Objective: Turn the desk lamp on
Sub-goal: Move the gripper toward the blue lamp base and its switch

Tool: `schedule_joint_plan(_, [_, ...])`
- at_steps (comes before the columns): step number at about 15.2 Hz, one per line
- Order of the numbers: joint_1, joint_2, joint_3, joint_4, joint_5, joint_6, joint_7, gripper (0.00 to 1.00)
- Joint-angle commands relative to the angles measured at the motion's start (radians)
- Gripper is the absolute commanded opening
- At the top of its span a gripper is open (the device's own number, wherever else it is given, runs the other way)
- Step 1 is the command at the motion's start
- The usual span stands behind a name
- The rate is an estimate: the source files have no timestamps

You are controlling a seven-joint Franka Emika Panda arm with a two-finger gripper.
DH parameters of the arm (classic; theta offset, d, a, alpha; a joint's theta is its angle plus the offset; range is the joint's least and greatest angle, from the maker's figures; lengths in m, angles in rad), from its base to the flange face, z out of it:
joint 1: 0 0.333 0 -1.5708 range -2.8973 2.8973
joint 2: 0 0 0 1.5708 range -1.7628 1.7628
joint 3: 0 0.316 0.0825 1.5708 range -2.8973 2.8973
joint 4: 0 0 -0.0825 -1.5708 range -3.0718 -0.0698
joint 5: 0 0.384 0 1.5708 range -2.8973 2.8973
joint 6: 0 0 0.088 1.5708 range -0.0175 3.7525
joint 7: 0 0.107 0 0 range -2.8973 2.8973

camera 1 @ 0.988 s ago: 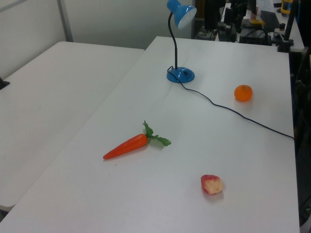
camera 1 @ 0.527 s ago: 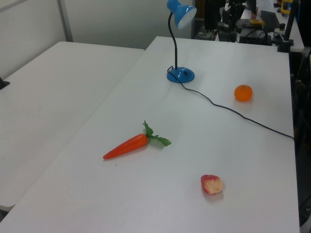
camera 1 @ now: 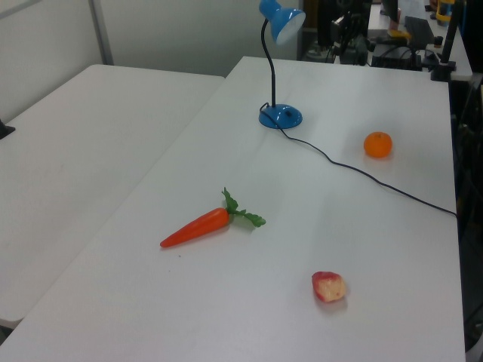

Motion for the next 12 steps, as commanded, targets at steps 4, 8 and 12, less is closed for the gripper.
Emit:
schedule_joint_plan(4, [0.05, 0.114, 0.021, -0.04, 0.017, 0.267, 0.151, 0.05])
schedule_joint_plan(8, [0.061, 0.138, 0.021, -0.048, 0.015, 0.316, 0.168, 0.0])
schedule_joint_plan(12, [0.078, 0.184, 0.023, -0.054, 0.017, 0.38, 0.182, 0.0])
